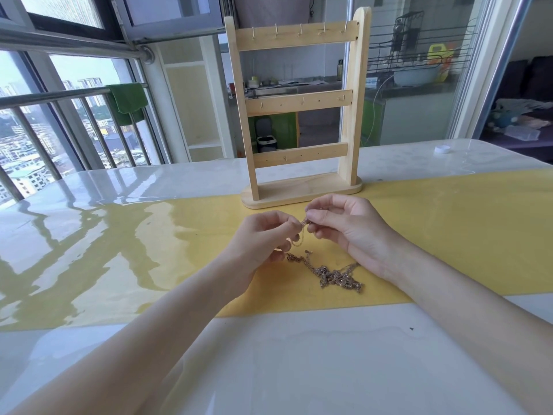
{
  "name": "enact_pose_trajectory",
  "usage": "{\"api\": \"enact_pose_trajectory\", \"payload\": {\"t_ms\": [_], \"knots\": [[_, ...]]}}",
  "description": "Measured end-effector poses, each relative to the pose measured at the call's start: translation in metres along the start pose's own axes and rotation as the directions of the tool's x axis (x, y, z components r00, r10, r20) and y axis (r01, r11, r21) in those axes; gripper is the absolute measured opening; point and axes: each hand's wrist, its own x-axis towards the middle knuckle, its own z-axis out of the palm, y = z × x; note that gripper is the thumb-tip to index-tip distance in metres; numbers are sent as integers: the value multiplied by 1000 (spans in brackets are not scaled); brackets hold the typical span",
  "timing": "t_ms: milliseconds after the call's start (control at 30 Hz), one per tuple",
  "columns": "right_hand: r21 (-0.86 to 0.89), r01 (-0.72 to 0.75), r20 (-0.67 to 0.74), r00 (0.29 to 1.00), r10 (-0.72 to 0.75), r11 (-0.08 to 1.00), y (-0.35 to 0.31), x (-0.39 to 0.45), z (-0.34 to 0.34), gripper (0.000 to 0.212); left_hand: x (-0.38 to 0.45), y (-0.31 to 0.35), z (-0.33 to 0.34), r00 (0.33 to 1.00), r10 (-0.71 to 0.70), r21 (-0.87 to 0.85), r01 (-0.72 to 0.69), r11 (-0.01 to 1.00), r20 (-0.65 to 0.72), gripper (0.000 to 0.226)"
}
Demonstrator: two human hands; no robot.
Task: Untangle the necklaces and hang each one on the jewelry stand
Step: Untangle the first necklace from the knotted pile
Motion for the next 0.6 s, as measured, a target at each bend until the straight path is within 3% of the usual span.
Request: {"api": "enact_pose_trajectory", "payload": {"t_ms": [133,400,600], "knots": [[68,-55,57,997,51,996,5,-1,1,14,0,-2,0,1000,11,-44,-12,999,-25,18],[-48,-37,84,996,41,998,10,-2,9,12,5,-5,-1,986,66,-147,-89,985,-153,22],[-45,-14,43,999,16,999,12,-2,10,8,5,-3,-1,999,24,-359,-30,933,-22,13]]}}
